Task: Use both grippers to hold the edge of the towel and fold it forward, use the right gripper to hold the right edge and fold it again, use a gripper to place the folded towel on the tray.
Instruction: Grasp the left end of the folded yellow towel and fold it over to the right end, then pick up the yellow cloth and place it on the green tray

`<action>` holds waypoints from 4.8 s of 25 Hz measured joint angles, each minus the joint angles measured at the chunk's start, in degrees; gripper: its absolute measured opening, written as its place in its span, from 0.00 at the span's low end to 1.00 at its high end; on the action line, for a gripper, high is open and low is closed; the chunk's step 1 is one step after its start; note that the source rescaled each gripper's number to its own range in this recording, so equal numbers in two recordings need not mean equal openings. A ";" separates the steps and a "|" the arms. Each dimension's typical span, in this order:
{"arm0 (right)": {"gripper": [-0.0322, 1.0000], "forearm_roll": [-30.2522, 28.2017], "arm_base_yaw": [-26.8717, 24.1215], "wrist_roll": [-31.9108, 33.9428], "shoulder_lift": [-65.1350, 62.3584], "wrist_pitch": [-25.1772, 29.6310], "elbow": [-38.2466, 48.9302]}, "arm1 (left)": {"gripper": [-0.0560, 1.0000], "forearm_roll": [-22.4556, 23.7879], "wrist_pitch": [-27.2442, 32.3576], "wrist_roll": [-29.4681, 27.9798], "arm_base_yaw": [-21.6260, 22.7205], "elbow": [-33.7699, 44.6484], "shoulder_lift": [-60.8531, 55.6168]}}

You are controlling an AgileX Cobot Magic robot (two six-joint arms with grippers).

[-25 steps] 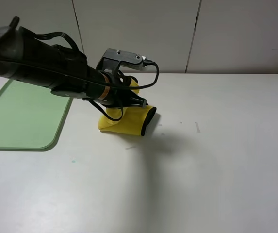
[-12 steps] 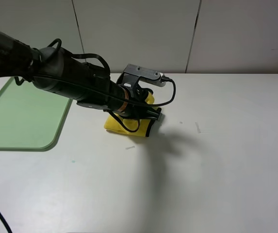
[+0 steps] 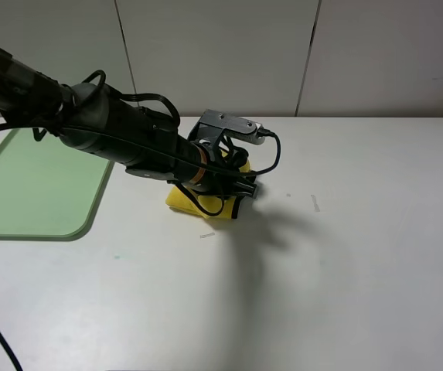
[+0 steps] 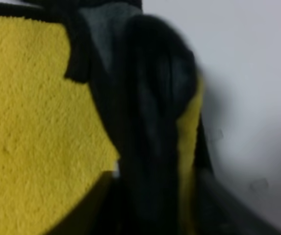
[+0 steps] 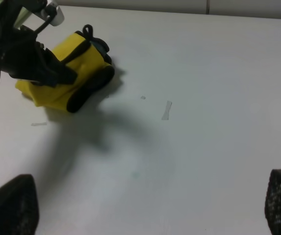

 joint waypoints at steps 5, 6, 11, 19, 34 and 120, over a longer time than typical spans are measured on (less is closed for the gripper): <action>1.00 0.00 0.00 0.00 0.00 0.00 0.00 | 0.81 0.00 -0.06 2.27 0.00 0.00 0.00; 1.00 0.00 0.00 0.00 0.00 0.00 0.00 | 0.85 0.00 -0.14 2.39 0.00 0.00 0.00; 1.00 0.00 0.00 0.00 0.00 0.00 0.00 | 0.93 0.00 -2.00 2.57 0.00 0.00 0.00; 1.00 0.00 0.00 0.00 0.00 0.00 0.00 | 0.94 -0.02 -3.26 2.75 0.00 0.00 -1.68; 1.00 0.00 0.00 0.00 0.00 -0.05 0.00 | 0.98 -0.02 2.69 8.50 -0.05 2.22 -13.05; 1.00 0.23 0.00 0.00 0.00 -0.05 0.00 | 0.21 -6.33 -4.97 6.86 7.53 0.02 5.46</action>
